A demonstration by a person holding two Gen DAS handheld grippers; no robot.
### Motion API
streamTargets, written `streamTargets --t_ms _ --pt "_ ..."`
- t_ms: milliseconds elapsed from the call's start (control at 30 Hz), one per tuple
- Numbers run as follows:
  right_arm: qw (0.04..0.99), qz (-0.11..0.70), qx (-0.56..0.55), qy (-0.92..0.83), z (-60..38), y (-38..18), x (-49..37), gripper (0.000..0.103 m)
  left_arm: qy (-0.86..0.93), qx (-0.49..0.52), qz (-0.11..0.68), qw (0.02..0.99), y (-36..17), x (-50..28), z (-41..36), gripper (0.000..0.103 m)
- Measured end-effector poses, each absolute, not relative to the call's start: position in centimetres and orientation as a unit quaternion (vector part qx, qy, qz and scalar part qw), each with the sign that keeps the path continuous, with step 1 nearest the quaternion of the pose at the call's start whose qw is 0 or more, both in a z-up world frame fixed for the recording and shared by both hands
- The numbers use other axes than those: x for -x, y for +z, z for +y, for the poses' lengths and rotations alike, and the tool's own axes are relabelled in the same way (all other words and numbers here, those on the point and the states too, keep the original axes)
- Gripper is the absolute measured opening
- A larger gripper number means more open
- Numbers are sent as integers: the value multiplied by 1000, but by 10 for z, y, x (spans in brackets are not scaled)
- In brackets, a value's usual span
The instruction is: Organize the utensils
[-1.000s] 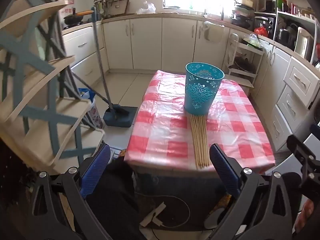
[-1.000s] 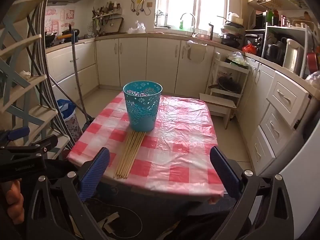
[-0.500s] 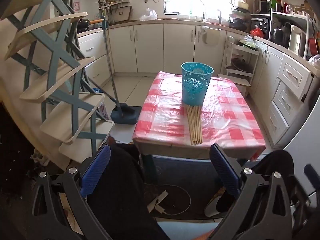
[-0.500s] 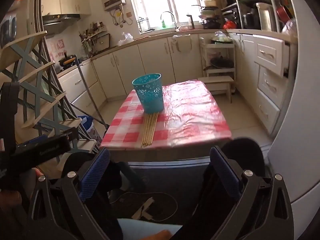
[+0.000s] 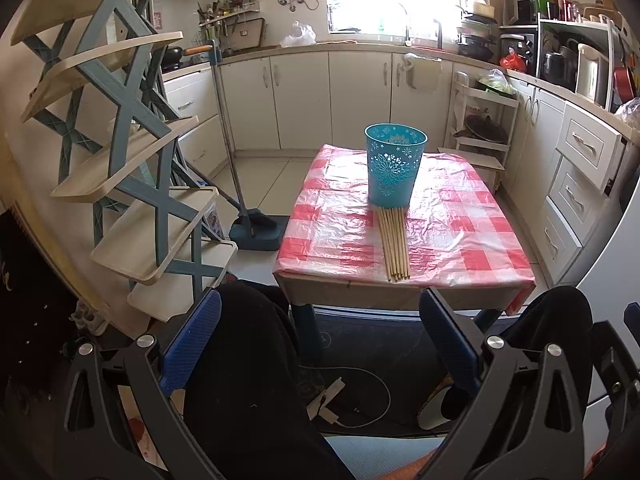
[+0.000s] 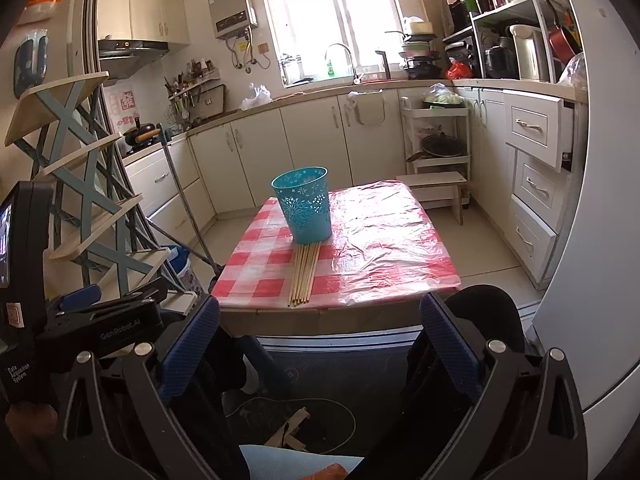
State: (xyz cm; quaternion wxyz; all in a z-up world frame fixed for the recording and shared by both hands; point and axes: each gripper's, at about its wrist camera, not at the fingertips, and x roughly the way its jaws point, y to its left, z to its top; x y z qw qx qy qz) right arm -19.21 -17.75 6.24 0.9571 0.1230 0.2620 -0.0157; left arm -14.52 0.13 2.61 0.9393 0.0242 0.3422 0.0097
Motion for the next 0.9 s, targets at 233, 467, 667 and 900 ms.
streamTargets --t_ms 233,467,667,900 --pt "957 265 -119 -9 -177 67 194 96 8 -26 342 939 24 147 -4 95" --pt "956 267 -118 -6 -175 70 193 96 7 -25 345 938 21 148 -5 95" --pt "958 264 -116 -2 -174 72 196 96 6 -25 344 939 20 149 -6 95" --pt "959 260 -112 1 -173 74 198 96 4 -26 339 940 21 151 -7 95"
